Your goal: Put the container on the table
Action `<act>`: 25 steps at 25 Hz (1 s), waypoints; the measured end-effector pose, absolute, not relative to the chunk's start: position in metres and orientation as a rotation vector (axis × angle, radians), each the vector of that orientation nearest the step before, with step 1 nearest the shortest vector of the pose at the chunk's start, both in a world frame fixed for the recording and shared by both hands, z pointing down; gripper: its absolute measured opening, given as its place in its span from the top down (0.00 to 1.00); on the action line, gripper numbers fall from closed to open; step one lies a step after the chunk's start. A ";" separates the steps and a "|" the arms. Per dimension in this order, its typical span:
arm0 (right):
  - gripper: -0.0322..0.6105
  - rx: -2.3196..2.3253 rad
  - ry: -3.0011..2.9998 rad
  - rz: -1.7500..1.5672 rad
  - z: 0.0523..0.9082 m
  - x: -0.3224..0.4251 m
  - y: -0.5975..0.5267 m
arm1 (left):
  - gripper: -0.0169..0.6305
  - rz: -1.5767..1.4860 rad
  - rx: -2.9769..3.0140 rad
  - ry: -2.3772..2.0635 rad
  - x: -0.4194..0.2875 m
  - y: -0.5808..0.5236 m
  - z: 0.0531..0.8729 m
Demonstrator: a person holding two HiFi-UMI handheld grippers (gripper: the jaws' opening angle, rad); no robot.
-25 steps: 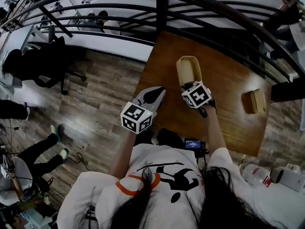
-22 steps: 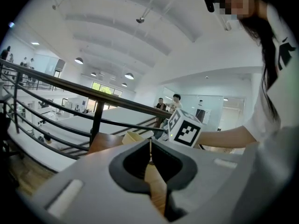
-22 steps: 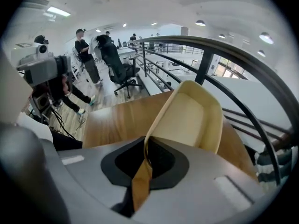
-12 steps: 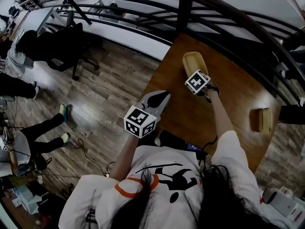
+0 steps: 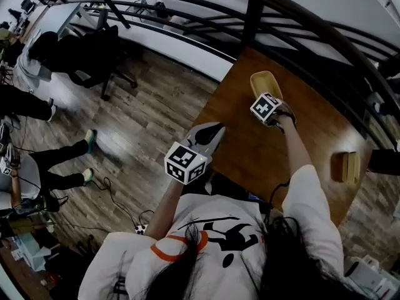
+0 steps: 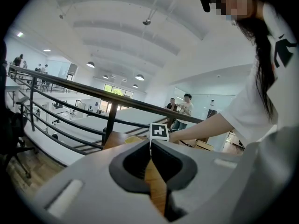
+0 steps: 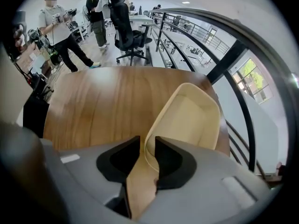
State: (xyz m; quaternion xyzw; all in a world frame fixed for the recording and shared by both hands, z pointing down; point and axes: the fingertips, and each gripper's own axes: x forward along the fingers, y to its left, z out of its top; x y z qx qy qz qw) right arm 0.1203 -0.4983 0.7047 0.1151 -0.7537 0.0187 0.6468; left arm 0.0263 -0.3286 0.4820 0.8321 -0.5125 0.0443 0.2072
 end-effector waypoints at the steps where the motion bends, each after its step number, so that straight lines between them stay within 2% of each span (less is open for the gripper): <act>1: 0.74 0.260 -1.720 0.043 0.704 0.119 -0.498 | 0.97 0.123 2.314 -1.432 0.024 -0.328 0.482; 7: 0.72 0.306 -1.803 0.090 0.682 0.107 -0.497 | 0.97 0.115 2.300 -1.445 0.012 -0.325 0.484; 18: 0.77 0.499 -2.010 0.211 0.622 0.089 -0.466 | 0.97 0.097 2.341 -1.395 -0.012 -0.318 0.487; 25: 0.79 0.656 -2.193 0.338 0.570 0.100 -0.411 | 0.97 0.099 2.405 -1.329 0.005 -0.299 0.473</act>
